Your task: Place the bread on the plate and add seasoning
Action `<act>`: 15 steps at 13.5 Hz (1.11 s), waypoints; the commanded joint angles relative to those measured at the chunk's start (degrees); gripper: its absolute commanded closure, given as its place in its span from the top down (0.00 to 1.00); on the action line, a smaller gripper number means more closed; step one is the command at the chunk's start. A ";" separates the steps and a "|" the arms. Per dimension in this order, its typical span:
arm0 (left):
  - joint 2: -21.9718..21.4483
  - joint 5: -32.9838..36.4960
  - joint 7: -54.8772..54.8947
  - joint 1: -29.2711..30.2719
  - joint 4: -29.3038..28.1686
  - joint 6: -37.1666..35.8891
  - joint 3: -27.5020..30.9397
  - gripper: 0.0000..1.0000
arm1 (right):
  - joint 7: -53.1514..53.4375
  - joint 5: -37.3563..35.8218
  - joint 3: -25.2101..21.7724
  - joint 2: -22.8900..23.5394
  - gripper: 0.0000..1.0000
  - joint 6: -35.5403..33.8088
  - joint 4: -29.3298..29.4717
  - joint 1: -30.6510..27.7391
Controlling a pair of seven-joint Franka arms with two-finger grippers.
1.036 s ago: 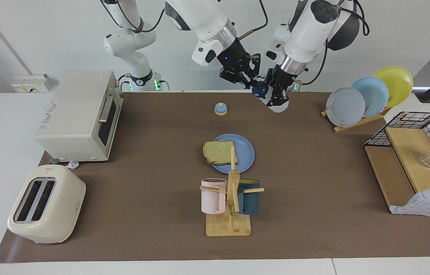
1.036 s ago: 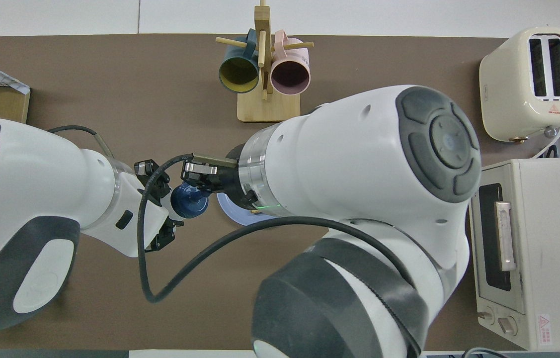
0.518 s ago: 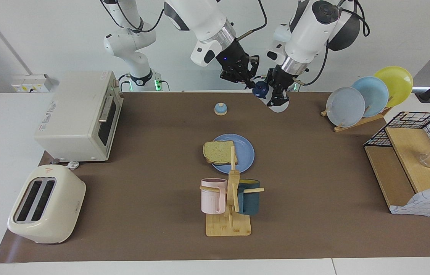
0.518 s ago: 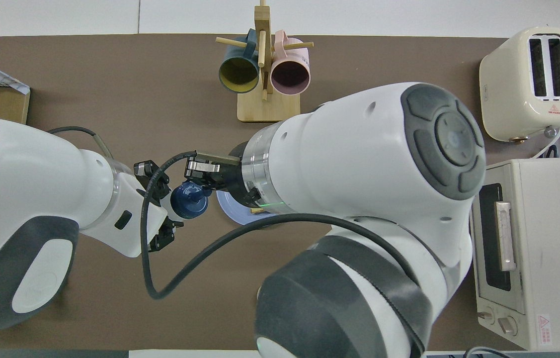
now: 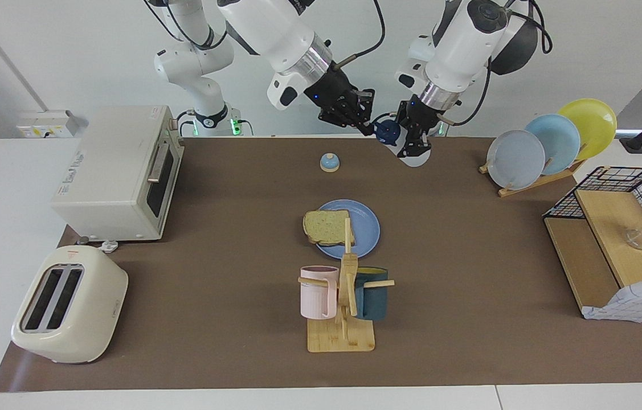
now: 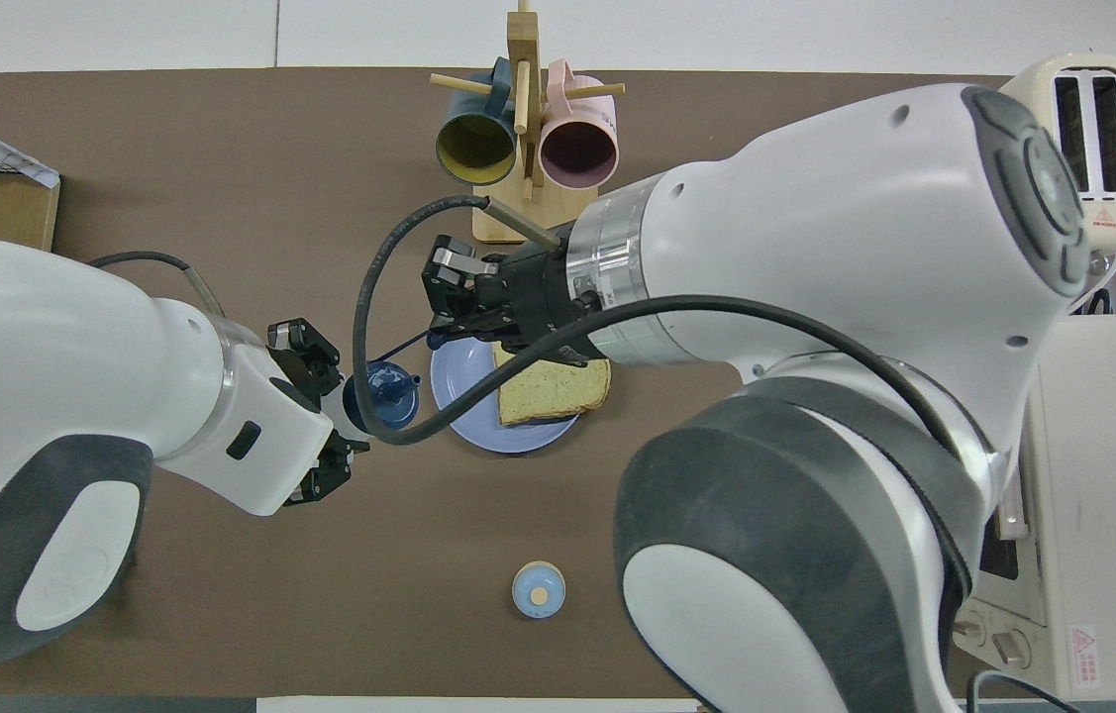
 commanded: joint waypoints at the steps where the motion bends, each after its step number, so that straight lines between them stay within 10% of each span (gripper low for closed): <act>1: -1.46 -0.19 0.30 -0.12 -1.55 -0.02 0.32 0.00 | -0.71 0.12 0.16 -0.85 0.00 0.96 -1.69 -0.11; 2: -1.46 -0.19 0.30 -0.12 -1.55 -0.02 0.32 0.00 | -3.76 -0.76 0.07 -0.94 0.00 0.96 -1.95 0.24; 3: -1.46 -0.19 0.30 -0.12 -1.55 -0.02 0.32 0.00 | -5.53 -1.73 0.07 -1.11 0.37 0.96 -1.95 0.24; 4: -1.46 -0.19 0.30 -0.12 -1.55 -0.02 0.32 0.00 | -5.73 -2.52 0.07 -1.20 0.99 0.88 -2.21 0.24; 15: -0.85 2.87 -2.51 -0.83 -1.38 1.03 -0.29 0.00 | -19.40 -30.11 -0.19 -3.48 1.00 -17.82 -1.95 -10.98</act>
